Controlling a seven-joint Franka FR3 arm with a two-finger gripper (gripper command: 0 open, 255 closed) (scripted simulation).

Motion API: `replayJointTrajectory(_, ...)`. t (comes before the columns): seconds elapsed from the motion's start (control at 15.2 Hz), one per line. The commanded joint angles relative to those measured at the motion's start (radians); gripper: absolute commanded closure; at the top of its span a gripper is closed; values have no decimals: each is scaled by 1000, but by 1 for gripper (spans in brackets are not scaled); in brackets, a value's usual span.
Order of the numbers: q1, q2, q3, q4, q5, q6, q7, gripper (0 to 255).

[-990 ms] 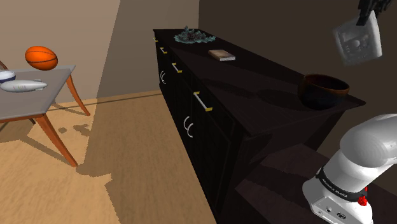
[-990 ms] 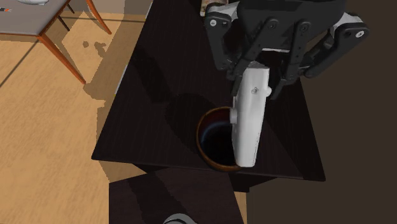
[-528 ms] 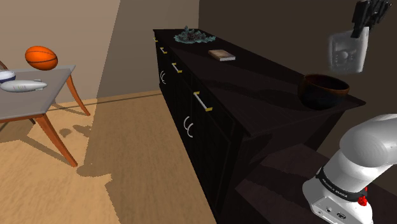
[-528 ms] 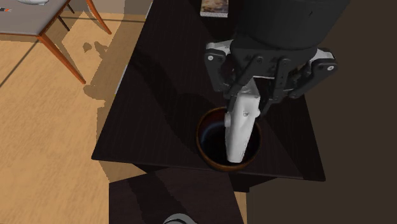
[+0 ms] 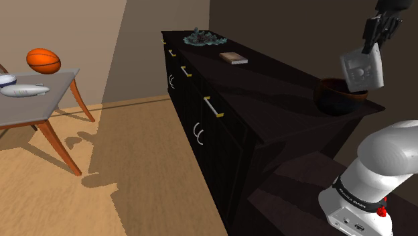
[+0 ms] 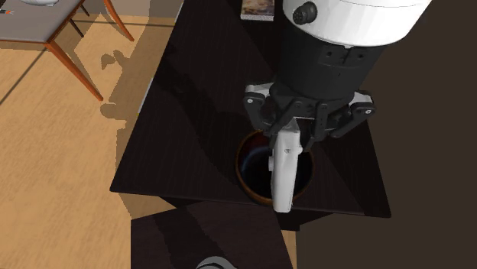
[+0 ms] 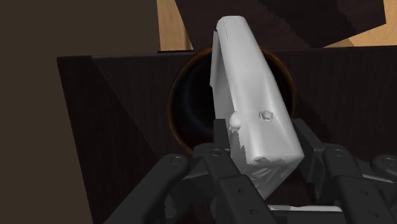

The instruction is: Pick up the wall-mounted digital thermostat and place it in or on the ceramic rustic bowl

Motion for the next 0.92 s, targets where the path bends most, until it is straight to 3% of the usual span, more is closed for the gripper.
replayJointTrajectory(0.0,-2,-13,-3,-36,-3,25,2,255)
replayJointTrajectory(0.2,-5,-33,-7,-92,-8,60,6,255)
replayJointTrajectory(0.66,-5,-33,-7,-92,-8,60,6,255)
replayJointTrajectory(0.73,-5,-33,-7,-92,-8,60,6,0)
replayJointTrajectory(0.86,-5,-33,-7,-92,-8,60,6,0)
